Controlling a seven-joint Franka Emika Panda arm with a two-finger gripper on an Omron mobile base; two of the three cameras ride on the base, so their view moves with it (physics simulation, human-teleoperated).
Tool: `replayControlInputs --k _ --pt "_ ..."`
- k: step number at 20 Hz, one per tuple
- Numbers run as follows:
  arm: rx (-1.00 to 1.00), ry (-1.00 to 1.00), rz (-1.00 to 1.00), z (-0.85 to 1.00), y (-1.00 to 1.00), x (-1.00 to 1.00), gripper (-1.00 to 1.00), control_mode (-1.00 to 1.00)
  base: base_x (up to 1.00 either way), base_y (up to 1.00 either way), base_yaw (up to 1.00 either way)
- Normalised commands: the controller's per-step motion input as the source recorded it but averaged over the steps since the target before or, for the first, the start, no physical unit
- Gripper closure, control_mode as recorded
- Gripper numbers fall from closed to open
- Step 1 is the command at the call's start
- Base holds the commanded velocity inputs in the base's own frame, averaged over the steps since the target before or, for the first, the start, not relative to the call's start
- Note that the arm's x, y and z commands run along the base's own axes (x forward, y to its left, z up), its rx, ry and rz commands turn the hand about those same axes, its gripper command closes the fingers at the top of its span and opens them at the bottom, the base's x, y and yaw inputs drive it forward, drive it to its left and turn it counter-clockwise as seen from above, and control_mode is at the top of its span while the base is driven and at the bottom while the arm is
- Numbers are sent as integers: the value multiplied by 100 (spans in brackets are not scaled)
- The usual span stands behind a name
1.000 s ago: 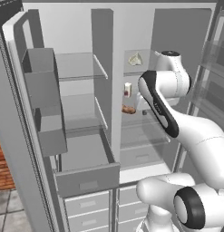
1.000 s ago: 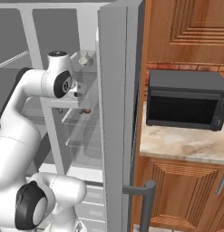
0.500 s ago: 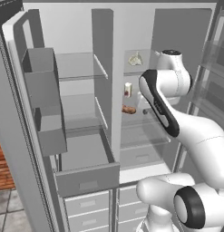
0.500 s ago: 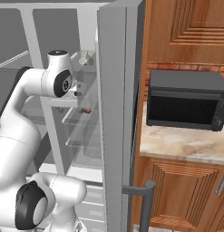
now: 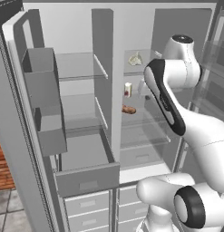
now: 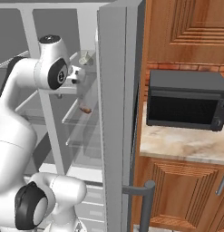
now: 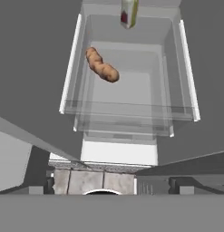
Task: Take the potato and garlic from the fridge shelf and place them in the freezer drawer to begin freezing them.
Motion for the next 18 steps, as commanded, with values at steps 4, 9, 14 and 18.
replayControlInputs --k 4,9,14,18 --pt "2 -11 -6 79 -14 8 -100 -100 0 0 0" --pt "3 -3 0 61 -8 6 -100 -100 0 0 0" --pt "0 -22 3 22 -5 40 -100 -100 0 0 0" --pt "0 -26 0 0 0 74 -100 -100 0 0 0"
